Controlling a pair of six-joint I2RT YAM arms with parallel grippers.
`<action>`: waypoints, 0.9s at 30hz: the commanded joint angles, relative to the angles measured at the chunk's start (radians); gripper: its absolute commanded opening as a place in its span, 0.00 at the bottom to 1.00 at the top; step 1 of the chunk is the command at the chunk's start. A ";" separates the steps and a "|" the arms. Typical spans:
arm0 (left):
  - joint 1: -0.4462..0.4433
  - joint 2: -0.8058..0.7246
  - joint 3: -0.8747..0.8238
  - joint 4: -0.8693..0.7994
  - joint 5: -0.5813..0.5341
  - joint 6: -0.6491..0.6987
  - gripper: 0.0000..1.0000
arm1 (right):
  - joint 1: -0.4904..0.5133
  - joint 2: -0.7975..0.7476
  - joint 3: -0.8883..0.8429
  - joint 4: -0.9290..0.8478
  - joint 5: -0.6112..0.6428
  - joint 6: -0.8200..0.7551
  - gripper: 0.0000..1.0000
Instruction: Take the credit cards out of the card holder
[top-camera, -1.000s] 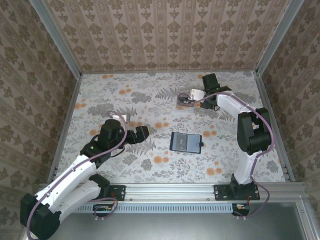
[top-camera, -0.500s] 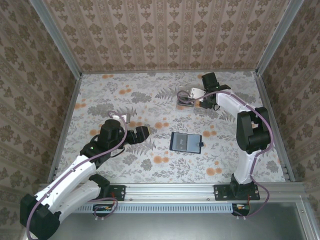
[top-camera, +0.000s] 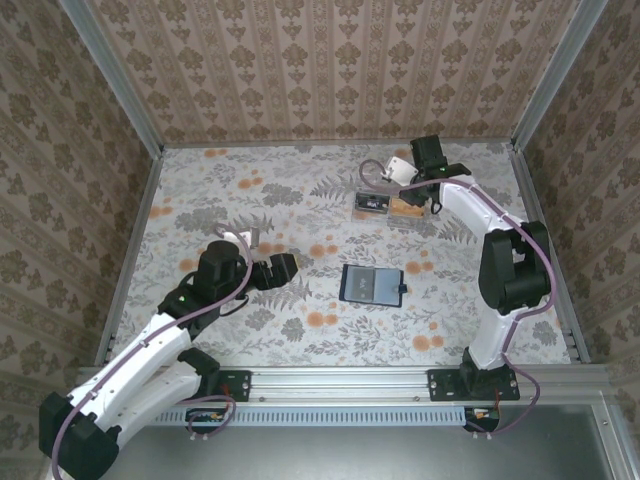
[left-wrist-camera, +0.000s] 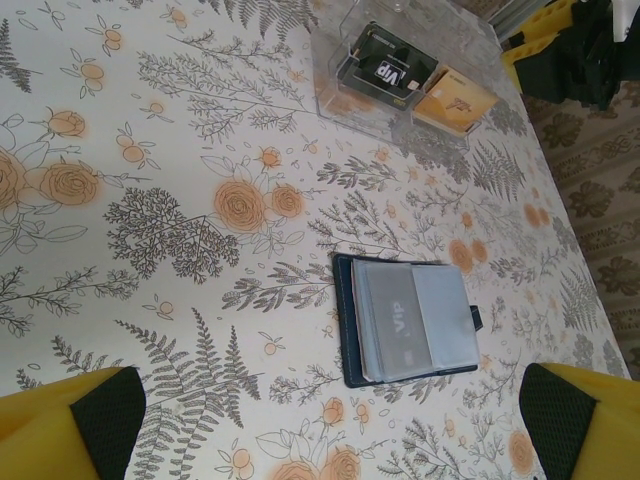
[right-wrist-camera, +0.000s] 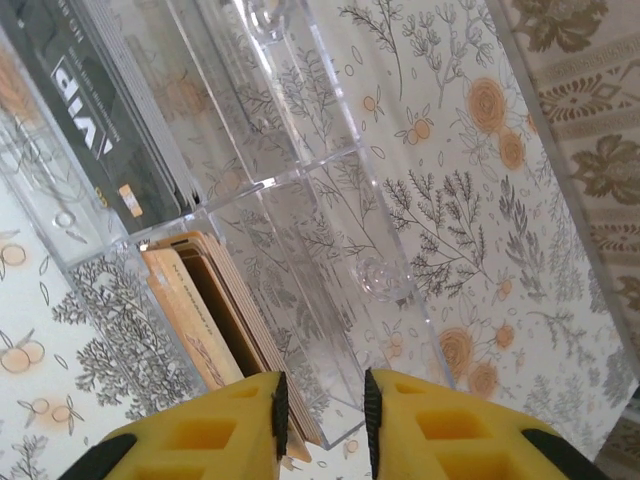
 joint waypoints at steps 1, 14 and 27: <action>0.007 -0.013 -0.014 0.004 0.017 -0.012 1.00 | -0.006 0.010 0.012 0.002 -0.019 0.098 0.26; 0.008 -0.011 -0.009 -0.005 0.014 -0.009 1.00 | -0.004 0.066 -0.085 0.093 0.016 0.154 0.27; 0.008 -0.007 -0.011 -0.001 0.011 -0.012 1.00 | -0.003 0.092 -0.072 0.080 0.040 0.150 0.27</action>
